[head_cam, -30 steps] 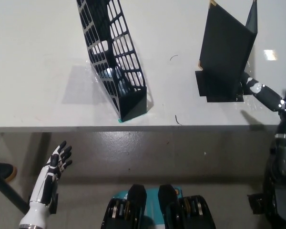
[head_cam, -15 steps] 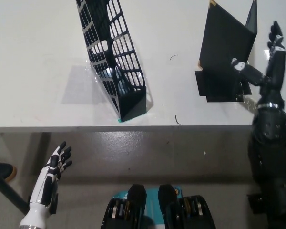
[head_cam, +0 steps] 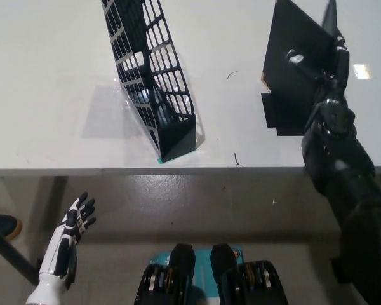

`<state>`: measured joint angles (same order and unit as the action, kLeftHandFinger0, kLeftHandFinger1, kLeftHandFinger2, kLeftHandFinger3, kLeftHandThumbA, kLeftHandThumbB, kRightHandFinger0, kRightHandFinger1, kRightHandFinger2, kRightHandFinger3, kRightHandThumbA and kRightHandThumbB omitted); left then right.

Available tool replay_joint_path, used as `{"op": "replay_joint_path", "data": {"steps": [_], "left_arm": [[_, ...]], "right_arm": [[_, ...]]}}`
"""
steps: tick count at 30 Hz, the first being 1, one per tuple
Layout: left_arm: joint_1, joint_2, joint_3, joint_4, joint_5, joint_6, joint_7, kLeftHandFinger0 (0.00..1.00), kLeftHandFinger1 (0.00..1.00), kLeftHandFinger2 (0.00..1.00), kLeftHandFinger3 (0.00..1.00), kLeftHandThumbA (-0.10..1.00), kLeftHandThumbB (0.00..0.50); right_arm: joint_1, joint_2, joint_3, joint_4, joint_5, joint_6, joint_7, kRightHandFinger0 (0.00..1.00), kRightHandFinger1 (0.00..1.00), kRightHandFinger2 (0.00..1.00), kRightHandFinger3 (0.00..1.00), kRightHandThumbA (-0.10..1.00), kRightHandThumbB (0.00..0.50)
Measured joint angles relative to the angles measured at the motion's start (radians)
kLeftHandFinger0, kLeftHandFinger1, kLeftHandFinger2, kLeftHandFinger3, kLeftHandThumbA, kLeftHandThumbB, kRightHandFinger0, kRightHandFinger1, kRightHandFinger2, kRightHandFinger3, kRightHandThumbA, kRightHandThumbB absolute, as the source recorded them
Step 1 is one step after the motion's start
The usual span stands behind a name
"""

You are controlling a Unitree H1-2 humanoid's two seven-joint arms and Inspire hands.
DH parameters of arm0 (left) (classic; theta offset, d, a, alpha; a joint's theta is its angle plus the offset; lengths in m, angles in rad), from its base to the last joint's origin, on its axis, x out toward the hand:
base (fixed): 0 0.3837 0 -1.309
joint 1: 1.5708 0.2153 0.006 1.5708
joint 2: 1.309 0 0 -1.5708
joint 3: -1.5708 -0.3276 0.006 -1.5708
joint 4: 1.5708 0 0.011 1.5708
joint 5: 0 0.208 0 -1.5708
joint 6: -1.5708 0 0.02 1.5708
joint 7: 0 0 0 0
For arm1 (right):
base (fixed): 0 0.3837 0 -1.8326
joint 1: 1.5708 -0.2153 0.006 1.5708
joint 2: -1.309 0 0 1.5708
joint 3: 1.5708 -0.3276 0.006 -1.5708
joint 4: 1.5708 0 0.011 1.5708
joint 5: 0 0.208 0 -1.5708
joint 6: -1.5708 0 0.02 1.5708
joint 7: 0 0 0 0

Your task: A notebook is kept standing on the table on the right hand side and a black shelf is kept on the left hand side and the robot uses its right hand to grab the notebook and places it in the shelf

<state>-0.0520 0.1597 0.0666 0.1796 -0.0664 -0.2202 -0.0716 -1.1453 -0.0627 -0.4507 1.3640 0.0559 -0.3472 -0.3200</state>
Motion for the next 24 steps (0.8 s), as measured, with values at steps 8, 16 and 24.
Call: {"op": "replay_joint_path", "data": {"steps": [8, 16, 24], "left_arm": [[-0.002, 0.000, 0.000, 0.000, -0.002, -0.003, 0.000, 1.00, 1.00, 1.00, 1.00, 1.00, 0.123], [-0.002, 0.000, 0.002, 0.001, -0.002, -0.007, 0.000, 1.00, 1.00, 1.00, 1.00, 1.00, 0.132], [0.000, 0.000, 0.002, 0.003, -0.003, -0.009, 0.000, 1.00, 1.00, 1.00, 1.00, 1.00, 0.147]], "right_arm": [[-0.014, 0.009, -0.012, 0.028, 0.060, 0.003, -0.015, 0.00, 0.16, 0.61, 0.68, -0.10, 0.104], [-0.012, 0.010, 0.042, 0.029, 0.073, 0.002, -0.029, 0.00, 0.17, 0.63, 0.71, -0.10, 0.110], [0.013, 0.010, 0.201, -0.070, 0.015, -0.015, -0.108, 0.00, 0.12, 0.52, 0.61, -0.10, 0.133]]}}
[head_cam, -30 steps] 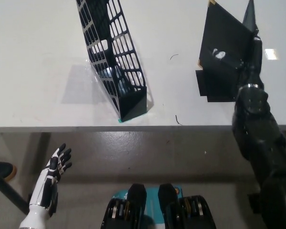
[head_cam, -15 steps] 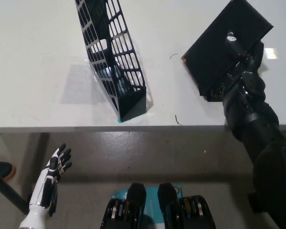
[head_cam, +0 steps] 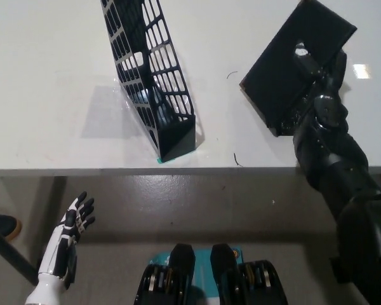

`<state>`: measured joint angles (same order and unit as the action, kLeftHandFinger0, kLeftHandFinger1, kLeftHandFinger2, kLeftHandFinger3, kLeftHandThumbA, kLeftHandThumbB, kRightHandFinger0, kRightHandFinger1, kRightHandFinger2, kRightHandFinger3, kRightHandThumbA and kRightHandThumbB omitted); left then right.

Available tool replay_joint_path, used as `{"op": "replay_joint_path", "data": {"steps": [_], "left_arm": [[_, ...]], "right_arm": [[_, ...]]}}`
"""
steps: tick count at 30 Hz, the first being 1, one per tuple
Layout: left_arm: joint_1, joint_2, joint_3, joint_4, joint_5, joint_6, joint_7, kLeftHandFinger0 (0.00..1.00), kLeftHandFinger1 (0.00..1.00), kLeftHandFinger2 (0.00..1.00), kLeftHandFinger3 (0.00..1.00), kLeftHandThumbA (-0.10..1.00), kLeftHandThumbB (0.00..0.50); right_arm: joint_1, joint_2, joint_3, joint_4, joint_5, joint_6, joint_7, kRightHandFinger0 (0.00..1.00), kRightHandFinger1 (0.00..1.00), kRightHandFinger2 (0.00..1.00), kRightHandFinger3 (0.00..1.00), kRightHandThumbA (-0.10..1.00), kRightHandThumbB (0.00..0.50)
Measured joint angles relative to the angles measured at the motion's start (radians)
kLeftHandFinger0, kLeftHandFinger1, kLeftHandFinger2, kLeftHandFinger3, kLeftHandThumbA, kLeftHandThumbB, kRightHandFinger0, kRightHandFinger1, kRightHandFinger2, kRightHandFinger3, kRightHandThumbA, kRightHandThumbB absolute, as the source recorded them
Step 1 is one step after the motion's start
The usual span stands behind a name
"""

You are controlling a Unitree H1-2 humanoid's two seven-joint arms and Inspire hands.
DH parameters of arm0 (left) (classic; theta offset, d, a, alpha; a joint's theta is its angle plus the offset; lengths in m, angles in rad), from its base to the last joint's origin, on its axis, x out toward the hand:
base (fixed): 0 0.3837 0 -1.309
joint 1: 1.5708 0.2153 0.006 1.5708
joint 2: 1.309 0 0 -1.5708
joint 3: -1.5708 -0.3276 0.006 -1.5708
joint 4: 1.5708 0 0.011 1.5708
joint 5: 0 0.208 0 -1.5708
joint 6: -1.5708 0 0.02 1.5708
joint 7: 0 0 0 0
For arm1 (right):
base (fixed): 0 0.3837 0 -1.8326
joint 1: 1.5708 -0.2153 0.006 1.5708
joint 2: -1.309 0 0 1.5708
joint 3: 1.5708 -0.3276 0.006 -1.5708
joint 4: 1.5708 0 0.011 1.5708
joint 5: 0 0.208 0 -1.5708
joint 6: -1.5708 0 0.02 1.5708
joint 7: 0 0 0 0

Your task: A notebook is kept standing on the table on the right hand side and a black shelf is kept on the left hand side and the robot uses its right hand to grab the notebook and places it in the shelf

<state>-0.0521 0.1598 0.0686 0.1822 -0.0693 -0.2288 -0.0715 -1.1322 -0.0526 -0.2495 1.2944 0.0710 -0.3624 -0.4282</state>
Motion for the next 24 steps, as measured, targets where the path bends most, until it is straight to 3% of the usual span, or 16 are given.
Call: {"op": "replay_joint_path", "data": {"steps": [3, 6, 8, 10, 12, 18, 20, 22, 24], "left_arm": [[0.000, 0.000, 0.000, 0.001, 0.000, 0.000, 0.000, 1.00, 1.00, 1.00, 1.00, 1.00, 0.151], [0.000, 0.000, -0.001, 0.001, 0.001, 0.001, 0.000, 1.00, 1.00, 1.00, 1.00, 1.00, 0.139], [0.000, 0.000, -0.001, 0.002, 0.001, 0.001, 0.000, 1.00, 1.00, 1.00, 1.00, 1.00, 0.136], [0.000, 0.000, -0.002, 0.002, 0.001, 0.001, 0.000, 1.00, 1.00, 1.00, 1.00, 1.00, 0.140], [0.000, 0.000, -0.002, 0.003, 0.001, 0.002, 0.000, 1.00, 1.00, 1.00, 1.00, 1.00, 0.143], [0.000, 0.000, -0.002, 0.006, 0.001, 0.003, 0.000, 1.00, 1.00, 1.00, 1.00, 1.00, 0.130], [0.000, 0.000, -0.002, 0.007, 0.001, 0.003, 0.000, 1.00, 1.00, 1.00, 1.00, 1.00, 0.132], [0.000, 0.000, -0.002, 0.010, 0.001, 0.004, 0.000, 1.00, 1.00, 1.00, 1.00, 1.00, 0.131], [0.000, 0.000, -0.002, 0.011, 0.001, 0.004, 0.000, 1.00, 1.00, 1.00, 1.00, 1.00, 0.124]], "right_arm": [[0.014, 0.000, 0.049, -0.096, -0.033, -0.003, -0.027, 0.00, 0.13, 0.54, 0.64, -0.10, 0.127], [0.040, 0.000, 0.082, -0.215, -0.065, 0.001, -0.039, 0.00, 0.13, 0.52, 0.60, -0.10, 0.123], [0.063, 0.000, 0.099, -0.278, -0.082, 0.006, -0.042, 0.00, 0.13, 0.53, 0.63, -0.10, 0.120], [0.094, 0.000, 0.116, -0.349, -0.105, 0.018, -0.043, 0.00, 0.20, 0.62, 0.76, -0.10, 0.109], [0.128, 0.001, 0.130, -0.411, -0.124, 0.028, -0.043, 0.00, 0.24, 0.66, 0.76, -0.10, 0.110], [0.212, 0.014, 0.162, -0.583, -0.171, 0.062, -0.042, 0.00, 0.25, 0.66, 0.74, -0.10, 0.087], [0.241, 0.026, 0.174, -0.641, -0.186, 0.073, -0.041, 0.00, 0.24, 0.66, 0.74, -0.10, 0.101], [0.266, 0.040, 0.194, -0.698, -0.200, 0.088, -0.038, 0.00, 0.21, 0.64, 0.74, -0.10, 0.104], [0.281, 0.055, 0.215, -0.750, -0.218, 0.102, -0.036, 0.00, 0.14, 0.55, 0.72, -0.10, 0.111]]}}
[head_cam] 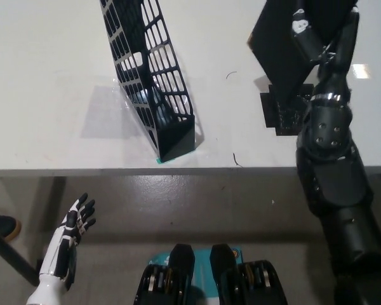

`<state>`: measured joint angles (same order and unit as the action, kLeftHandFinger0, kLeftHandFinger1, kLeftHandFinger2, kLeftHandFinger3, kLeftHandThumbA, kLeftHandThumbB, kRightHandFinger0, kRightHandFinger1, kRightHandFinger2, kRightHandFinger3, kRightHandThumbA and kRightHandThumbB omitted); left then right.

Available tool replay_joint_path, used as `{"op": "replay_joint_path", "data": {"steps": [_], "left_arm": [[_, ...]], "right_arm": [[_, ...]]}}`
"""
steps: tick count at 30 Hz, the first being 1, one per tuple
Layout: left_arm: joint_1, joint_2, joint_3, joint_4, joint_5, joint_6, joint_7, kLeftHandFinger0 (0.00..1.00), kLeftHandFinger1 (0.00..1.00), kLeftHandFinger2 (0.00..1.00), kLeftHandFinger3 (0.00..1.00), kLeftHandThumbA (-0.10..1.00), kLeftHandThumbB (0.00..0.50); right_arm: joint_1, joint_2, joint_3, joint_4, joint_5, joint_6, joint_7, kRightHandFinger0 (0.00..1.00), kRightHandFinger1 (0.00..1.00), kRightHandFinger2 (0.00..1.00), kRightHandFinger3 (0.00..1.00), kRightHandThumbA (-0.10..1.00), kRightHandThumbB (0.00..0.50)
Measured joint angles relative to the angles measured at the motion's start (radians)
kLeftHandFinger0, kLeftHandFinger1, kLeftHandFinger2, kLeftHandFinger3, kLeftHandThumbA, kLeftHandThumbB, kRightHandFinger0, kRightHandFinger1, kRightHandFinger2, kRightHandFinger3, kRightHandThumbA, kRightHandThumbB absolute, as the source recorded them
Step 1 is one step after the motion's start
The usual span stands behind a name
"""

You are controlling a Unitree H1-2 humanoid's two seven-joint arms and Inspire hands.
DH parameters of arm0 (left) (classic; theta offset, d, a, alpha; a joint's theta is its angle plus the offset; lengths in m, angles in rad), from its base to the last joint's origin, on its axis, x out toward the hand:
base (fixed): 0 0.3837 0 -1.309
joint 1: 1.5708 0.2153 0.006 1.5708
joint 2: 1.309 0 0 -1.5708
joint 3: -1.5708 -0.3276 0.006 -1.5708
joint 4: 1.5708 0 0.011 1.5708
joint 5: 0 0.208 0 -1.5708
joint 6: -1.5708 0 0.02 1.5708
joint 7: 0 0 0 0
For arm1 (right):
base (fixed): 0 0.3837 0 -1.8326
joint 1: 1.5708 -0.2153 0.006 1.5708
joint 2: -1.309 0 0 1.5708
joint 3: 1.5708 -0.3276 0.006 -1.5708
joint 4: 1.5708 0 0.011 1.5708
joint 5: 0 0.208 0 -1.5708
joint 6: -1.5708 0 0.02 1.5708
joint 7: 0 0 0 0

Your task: A notebook is kept standing on the table on the right hand side and a black shelf is kept on the left hand side and the robot uses its right hand to grab the notebook and places it in the shelf

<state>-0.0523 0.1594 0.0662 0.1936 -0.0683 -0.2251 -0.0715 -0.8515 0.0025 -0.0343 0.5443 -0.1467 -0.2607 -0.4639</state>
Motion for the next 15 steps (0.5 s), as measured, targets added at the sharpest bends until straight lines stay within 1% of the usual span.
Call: {"op": "replay_joint_path", "data": {"steps": [1, 3, 4, 5, 8, 9, 10, 12, 13, 15], "left_arm": [[0.000, 0.000, 0.000, 0.002, 0.000, 0.000, 0.000, 1.00, 1.00, 1.00, 1.00, 1.00, 0.125], [0.000, 0.000, 0.000, 0.004, 0.001, 0.000, 0.000, 1.00, 1.00, 1.00, 1.00, 1.00, 0.132], [0.000, 0.000, 0.000, 0.005, 0.001, 0.000, 0.000, 1.00, 1.00, 1.00, 1.00, 1.00, 0.137], [0.000, 0.000, 0.000, 0.007, 0.001, 0.000, 0.000, 1.00, 1.00, 1.00, 1.00, 1.00, 0.139], [0.000, 0.000, 0.000, 0.009, 0.001, 0.000, 0.000, 1.00, 1.00, 1.00, 1.00, 1.00, 0.147], [0.000, 0.000, 0.000, 0.009, 0.001, 0.000, 0.000, 1.00, 1.00, 1.00, 1.00, 1.00, 0.144], [0.000, 0.000, 0.000, 0.009, 0.001, 0.000, 0.000, 1.00, 1.00, 1.00, 1.00, 1.00, 0.131], [0.000, 0.000, 0.000, 0.009, 0.001, 0.000, 0.000, 1.00, 1.00, 1.00, 1.00, 1.00, 0.122], [0.000, 0.000, 0.000, 0.009, 0.001, 0.000, 0.000, 1.00, 1.00, 1.00, 1.00, 1.00, 0.121], [-0.001, 0.001, 0.000, 0.009, 0.001, 0.000, 0.000, 1.00, 1.00, 1.00, 1.00, 1.00, 0.125]], "right_arm": [[0.008, 0.010, 0.015, -0.031, -0.012, 0.007, 0.002, 0.00, 0.13, 0.55, 0.72, -0.10, 0.114], [0.020, 0.032, 0.046, -0.087, -0.037, 0.018, 0.005, 0.00, 0.12, 0.60, 0.76, -0.10, 0.100], [0.024, 0.041, 0.060, -0.107, -0.046, 0.023, 0.005, 0.00, 0.12, 0.61, 0.77, -0.10, 0.080], [0.028, 0.055, 0.082, -0.145, -0.064, 0.032, 0.008, 0.00, 0.12, 0.63, 0.78, -0.10, 0.078], [0.029, 0.098, 0.147, -0.239, -0.111, 0.051, 0.018, 0.00, 0.08, 0.61, 0.76, -0.10, 0.089], [0.028, 0.109, 0.164, -0.265, -0.125, 0.056, 0.021, 0.00, 0.06, 0.60, 0.74, -0.10, 0.097], [0.025, 0.122, 0.182, -0.293, -0.141, 0.061, 0.025, 0.00, 0.06, 0.60, 0.73, -0.10, 0.091], [0.010, 0.150, 0.220, -0.350, -0.174, 0.078, 0.036, 0.00, 0.04, 0.58, 0.71, -0.10, 0.100], [0.004, 0.158, 0.229, -0.365, -0.184, 0.081, 0.038, 0.00, 0.04, 0.58, 0.72, -0.10, 0.095], [-0.048, 0.187, 0.267, -0.419, -0.224, 0.095, 0.049, 0.00, 0.04, 0.60, 0.74, -0.10, 0.100]]}}
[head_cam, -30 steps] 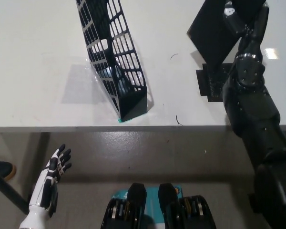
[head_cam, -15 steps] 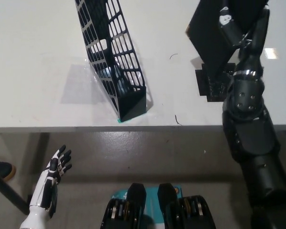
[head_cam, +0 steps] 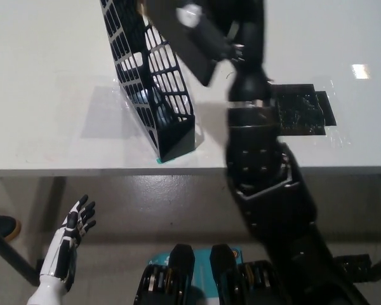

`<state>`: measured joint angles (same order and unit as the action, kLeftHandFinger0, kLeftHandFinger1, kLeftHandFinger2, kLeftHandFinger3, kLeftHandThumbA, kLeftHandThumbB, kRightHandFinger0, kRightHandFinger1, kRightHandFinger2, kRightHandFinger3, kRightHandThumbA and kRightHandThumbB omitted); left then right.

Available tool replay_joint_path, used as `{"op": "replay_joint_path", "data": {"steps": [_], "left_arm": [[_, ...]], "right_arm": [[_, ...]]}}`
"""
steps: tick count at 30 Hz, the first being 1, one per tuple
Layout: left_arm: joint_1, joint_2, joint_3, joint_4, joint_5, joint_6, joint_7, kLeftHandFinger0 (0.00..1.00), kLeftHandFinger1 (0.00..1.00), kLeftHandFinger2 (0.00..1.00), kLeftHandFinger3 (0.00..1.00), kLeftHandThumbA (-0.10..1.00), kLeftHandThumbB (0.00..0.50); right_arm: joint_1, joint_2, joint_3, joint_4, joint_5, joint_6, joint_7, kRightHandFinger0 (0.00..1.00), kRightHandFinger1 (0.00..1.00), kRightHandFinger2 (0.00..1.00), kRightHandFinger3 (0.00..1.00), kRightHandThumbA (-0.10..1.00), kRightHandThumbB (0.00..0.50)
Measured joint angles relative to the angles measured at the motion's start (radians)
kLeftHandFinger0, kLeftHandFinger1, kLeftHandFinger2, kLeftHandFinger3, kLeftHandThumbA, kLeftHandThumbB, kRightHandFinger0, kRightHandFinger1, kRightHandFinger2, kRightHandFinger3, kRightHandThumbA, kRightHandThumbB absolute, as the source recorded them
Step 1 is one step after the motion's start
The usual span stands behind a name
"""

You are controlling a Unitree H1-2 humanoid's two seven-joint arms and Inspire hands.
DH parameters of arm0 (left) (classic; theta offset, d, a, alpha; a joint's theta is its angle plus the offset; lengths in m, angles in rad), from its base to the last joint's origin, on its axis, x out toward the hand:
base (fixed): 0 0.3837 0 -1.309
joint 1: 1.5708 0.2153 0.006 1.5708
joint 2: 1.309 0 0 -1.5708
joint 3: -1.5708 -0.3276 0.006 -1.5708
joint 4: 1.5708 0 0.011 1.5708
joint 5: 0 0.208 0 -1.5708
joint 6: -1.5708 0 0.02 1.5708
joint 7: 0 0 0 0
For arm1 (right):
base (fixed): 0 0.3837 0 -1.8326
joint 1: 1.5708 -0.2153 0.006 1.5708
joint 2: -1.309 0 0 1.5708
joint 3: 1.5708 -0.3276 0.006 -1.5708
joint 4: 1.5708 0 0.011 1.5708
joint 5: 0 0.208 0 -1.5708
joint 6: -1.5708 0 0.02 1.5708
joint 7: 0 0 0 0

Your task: A notebook is kept standing on the table on the right hand side and a black shelf is kept on the left hand side and the robot uses its right hand to grab the notebook and places it in the shelf

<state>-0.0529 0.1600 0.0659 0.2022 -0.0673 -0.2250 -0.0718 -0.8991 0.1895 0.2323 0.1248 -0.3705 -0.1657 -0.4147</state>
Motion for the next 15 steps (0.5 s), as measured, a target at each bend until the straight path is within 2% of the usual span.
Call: {"op": "replay_joint_path", "data": {"steps": [2, 7, 12, 15], "left_arm": [[0.000, 0.001, 0.000, 0.000, 0.000, 0.000, 0.000, 1.00, 1.00, 1.00, 1.00, 1.00, 0.139], [0.000, 0.005, 0.000, -0.002, 0.000, 0.000, -0.003, 1.00, 1.00, 1.00, 1.00, 1.00, 0.123], [0.001, 0.009, 0.000, -0.007, 0.000, 0.000, -0.005, 1.00, 1.00, 1.00, 1.00, 1.00, 0.153], [0.001, 0.009, 0.000, -0.009, 0.000, 0.000, -0.006, 1.00, 1.00, 1.00, 1.00, 1.00, 0.138]], "right_arm": [[-0.047, 0.014, 0.019, -0.032, -0.033, 0.010, 0.007, 0.00, 0.03, 0.60, 0.74, -0.10, 0.095], [-0.148, 0.037, 0.046, -0.055, -0.101, 0.023, 0.018, 0.00, 0.01, 0.57, 0.72, -0.10, 0.095], [-0.160, 0.037, 0.046, 0.041, -0.137, 0.020, 0.017, 0.00, 0.12, 0.61, 0.80, -0.10, 0.091], [-0.160, 0.029, 0.040, 0.133, -0.148, 0.018, 0.009, 0.00, 0.17, 0.65, 0.83, -0.10, 0.105]]}}
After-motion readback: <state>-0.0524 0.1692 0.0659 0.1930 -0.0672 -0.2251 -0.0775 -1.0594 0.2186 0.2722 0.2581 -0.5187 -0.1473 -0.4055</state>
